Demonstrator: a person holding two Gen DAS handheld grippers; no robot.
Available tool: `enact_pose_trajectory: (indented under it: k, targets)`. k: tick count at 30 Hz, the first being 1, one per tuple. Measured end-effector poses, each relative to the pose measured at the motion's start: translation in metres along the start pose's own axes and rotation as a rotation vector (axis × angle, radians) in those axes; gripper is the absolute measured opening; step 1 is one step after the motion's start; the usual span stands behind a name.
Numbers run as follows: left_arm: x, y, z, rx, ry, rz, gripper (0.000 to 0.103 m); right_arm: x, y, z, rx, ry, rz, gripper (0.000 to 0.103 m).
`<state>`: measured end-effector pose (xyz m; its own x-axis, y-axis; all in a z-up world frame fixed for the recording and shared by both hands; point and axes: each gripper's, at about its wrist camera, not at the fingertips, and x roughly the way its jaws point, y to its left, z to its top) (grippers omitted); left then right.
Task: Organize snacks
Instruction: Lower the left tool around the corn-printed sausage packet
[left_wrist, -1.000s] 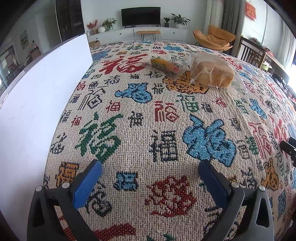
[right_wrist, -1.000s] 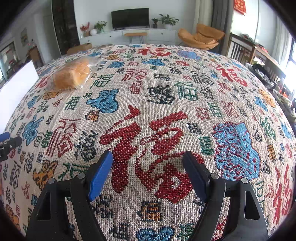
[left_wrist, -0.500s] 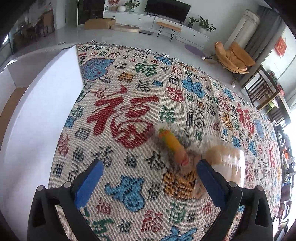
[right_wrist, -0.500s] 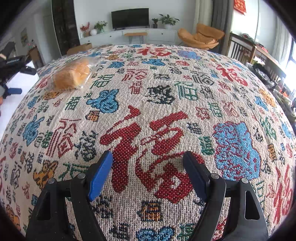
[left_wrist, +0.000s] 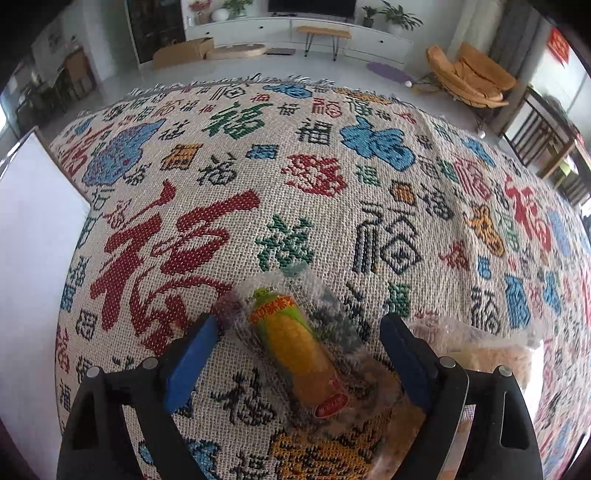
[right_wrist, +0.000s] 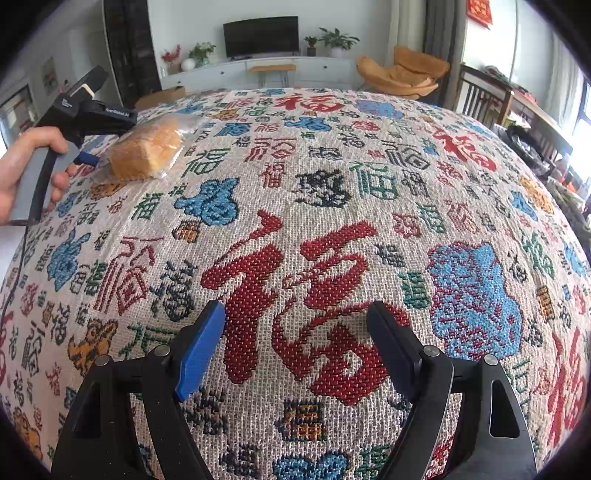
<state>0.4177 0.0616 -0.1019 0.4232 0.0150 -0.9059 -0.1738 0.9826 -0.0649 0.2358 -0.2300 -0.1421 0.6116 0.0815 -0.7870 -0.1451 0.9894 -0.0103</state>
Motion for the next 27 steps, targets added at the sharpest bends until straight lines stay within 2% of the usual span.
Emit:
enact_pose_trajectory:
  k: [1,2,3,9,11,14,17,19,21,22,23,25,27]
  targets:
    - [-0.003,0.002,-0.003,0.015,-0.018,-0.013,0.075,0.000,0.000,0.000,0.000,0.000,0.000,0.083]
    - [-0.009,0.006,-0.006,0.028,-0.035,-0.021,0.051,0.000,0.000,0.000,0.000,0.000,0.000,0.083]
    - [-0.012,0.009,-0.008,0.049,-0.026,-0.022,0.044,0.000,0.000,0.000,0.000,0.000,0.000,0.083]
    - [-0.046,0.035,-0.055,0.181,0.007,-0.081,0.043,0.000,0.000,0.000,0.001,0.000,0.000,0.083]
    - [-0.067,0.045,-0.082,0.184,0.016,-0.134,0.043,0.000,0.000,0.000,0.001,0.000,0.000,0.083]
    - [-0.091,0.050,-0.128,0.223,0.006,-0.145,0.044,0.000,0.000,0.000,0.001,0.000,-0.001,0.083]
    - [-0.093,0.051,-0.165,0.264,-0.005,-0.087,0.048,0.000,0.000,0.000,0.001,0.000,-0.001,0.083]
    - [-0.095,0.055,-0.179,0.252,-0.081,-0.075,0.053,0.000,0.000,0.000,0.001,0.000,-0.001,0.083]
    - [-0.093,0.062,-0.186,0.219,-0.121,-0.049,0.080,0.000,0.001,0.000,0.001,0.000,-0.001,0.083]
    - [-0.091,0.065,-0.188,0.198,-0.140,-0.032,0.087,0.000,0.000,0.000,0.001,0.000,-0.001,0.083]
    - [-0.088,0.070,-0.189,0.167,-0.156,-0.024,0.098,0.000,0.000,0.000,0.001,0.000,-0.001,0.083]
    - [-0.087,0.077,-0.187,0.117,-0.166,-0.018,0.101,0.000,0.000,0.000,0.002,0.000,-0.001,0.083]
    - [-0.085,0.078,-0.185,0.114,-0.162,-0.006,0.103,0.000,0.000,0.000,0.001,0.000,-0.002,0.083]
